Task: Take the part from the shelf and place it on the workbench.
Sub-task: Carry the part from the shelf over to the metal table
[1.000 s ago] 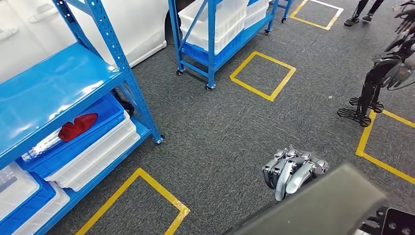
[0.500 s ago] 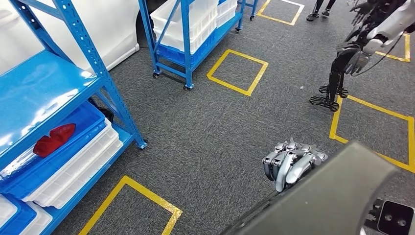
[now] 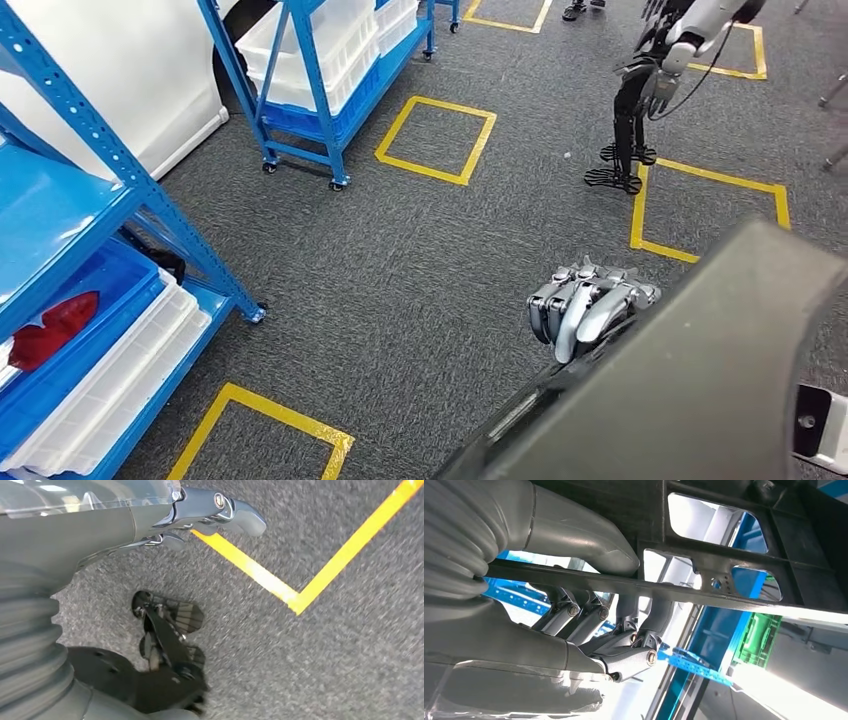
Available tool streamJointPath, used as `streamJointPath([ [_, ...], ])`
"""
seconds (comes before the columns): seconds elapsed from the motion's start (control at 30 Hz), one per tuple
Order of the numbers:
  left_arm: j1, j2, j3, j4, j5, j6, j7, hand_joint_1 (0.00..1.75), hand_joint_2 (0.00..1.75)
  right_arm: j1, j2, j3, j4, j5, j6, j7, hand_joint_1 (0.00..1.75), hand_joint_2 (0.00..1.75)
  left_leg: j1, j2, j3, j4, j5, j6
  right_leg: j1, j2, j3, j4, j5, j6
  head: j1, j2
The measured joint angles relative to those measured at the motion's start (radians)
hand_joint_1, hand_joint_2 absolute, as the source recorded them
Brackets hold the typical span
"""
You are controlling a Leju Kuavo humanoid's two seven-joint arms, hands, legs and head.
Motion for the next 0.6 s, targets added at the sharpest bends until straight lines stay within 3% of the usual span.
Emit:
streamJointPath([
  [0.03, 0.002, 0.0, 0.001, 0.0, 0.001, 0.001, 0.0, 0.0, 1.75, -0.001, 0.001, 0.004, 0.004, -0.001, -0.001, 0.0, 1.75, 1.75, 0.0, -0.002, -0.019, 0.037, -0.005, 0.0, 0.001, 0.011, 0.0, 0.001, 0.0, 0.0, 0.0, 0.0],
  [0.07, 0.003, 0.0, 0.003, 0.0, 0.002, 0.002, 0.0, 0.0, 1.75, -0.001, 0.002, 0.007, 0.007, -0.002, -0.002, 0.0, 1.75, 1.75, 0.0, -0.003, -0.021, 0.035, 0.01, 0.001, 0.002, 0.022, 0.0, 0.002, 0.0, 0.0, 0.0, 0.0],
  [0.13, 0.004, 0.001, 0.005, 0.0, 0.003, 0.005, 0.0, 0.0, 1.75, -0.003, 0.006, 0.012, 0.011, -0.003, -0.002, 0.0, 1.75, 1.75, 0.001, -0.019, 0.029, -0.082, 0.086, 0.006, 0.002, 0.046, 0.001, 0.005, 0.0, 0.001, 0.0, 0.0],
  [0.2, 0.004, 0.004, 0.007, 0.0, 0.003, 0.008, -0.001, 0.0, 1.75, -0.006, 0.011, 0.015, 0.014, -0.003, -0.002, 0.0, 1.75, 1.75, 0.003, -0.066, 0.083, -0.21, 0.138, 0.013, 0.002, 0.068, -0.004, 0.01, 0.001, 0.007, 0.0, 0.0],
  [0.27, 0.004, 0.006, 0.009, 0.0, 0.003, 0.01, -0.002, 0.0, 1.75, -0.01, 0.014, 0.019, 0.017, -0.003, -0.002, 0.0, 1.75, 1.75, 0.003, -0.088, 0.097, -0.249, 0.144, 0.018, -0.002, 0.089, -0.014, 0.011, 0.007, 0.02, 0.001, 0.0],
  [0.33, 0.002, 0.007, 0.011, 0.0, 0.003, 0.011, -0.002, 0.0, 1.75, -0.012, 0.016, 0.022, 0.019, -0.003, -0.002, 0.0, 1.75, 1.75, 0.003, -0.067, 0.099, -0.258, 0.151, 0.028, -0.005, 0.101, -0.021, 0.011, 0.011, 0.032, 0.001, 0.0],
  [0.4, 0.0, 0.008, 0.015, 0.0, 0.003, 0.01, -0.004, 0.0, 1.75, -0.018, 0.016, 0.026, 0.02, -0.003, -0.002, 0.0, 1.75, 1.75, 0.006, -0.042, 0.103, -0.271, 0.16, 0.041, -0.002, 0.063, -0.044, 0.055, -0.019, 0.04, 0.004, 0.0],
  [0.47, 0.001, 0.01, 0.019, 0.0, 0.003, 0.007, -0.006, 0.0, 1.75, -0.023, 0.016, 0.03, 0.022, -0.003, -0.002, 0.0, 1.75, 1.75, 0.005, -0.017, 0.104, -0.276, 0.163, 0.047, -0.002, 0.01, -0.102, 0.179, -0.085, 0.045, 0.008, 0.0],
  [0.5, 0.002, 0.011, 0.021, 0.0, 0.004, 0.005, -0.006, 0.0, 1.75, -0.024, 0.016, 0.033, 0.023, -0.003, -0.003, 0.0, 1.75, 1.75, 0.003, -0.004, 0.103, -0.275, 0.163, 0.048, -0.004, 0.0, -0.134, 0.248, -0.113, 0.048, 0.008, 0.0],
  [0.53, 0.002, 0.011, 0.022, 0.0, 0.004, 0.003, -0.006, 0.0, 1.75, -0.024, 0.016, 0.036, 0.025, -0.003, -0.004, 0.001, 1.75, 1.75, 0.002, 0.008, 0.102, -0.275, 0.162, 0.048, -0.007, -0.005, -0.155, 0.294, -0.126, 0.05, 0.008, 0.0],
  [0.57, 0.002, 0.012, 0.023, 0.0, 0.004, 0.001, -0.006, 0.0, 1.75, -0.025, 0.016, 0.038, 0.027, -0.003, -0.005, 0.004, 1.75, 1.75, 0.002, 0.02, 0.102, -0.274, 0.162, 0.047, -0.009, -0.008, -0.156, 0.301, -0.12, 0.052, 0.008, 0.0],
  [0.6, 0.002, 0.012, 0.023, 0.0, 0.003, -0.001, -0.006, 0.0, 1.75, -0.027, 0.016, 0.04, 0.028, -0.003, -0.007, 0.007, 1.75, 1.75, 0.002, 0.03, 0.102, -0.273, 0.161, 0.046, -0.011, -0.013, -0.135, 0.266, -0.096, 0.053, 0.008, 0.0],
])
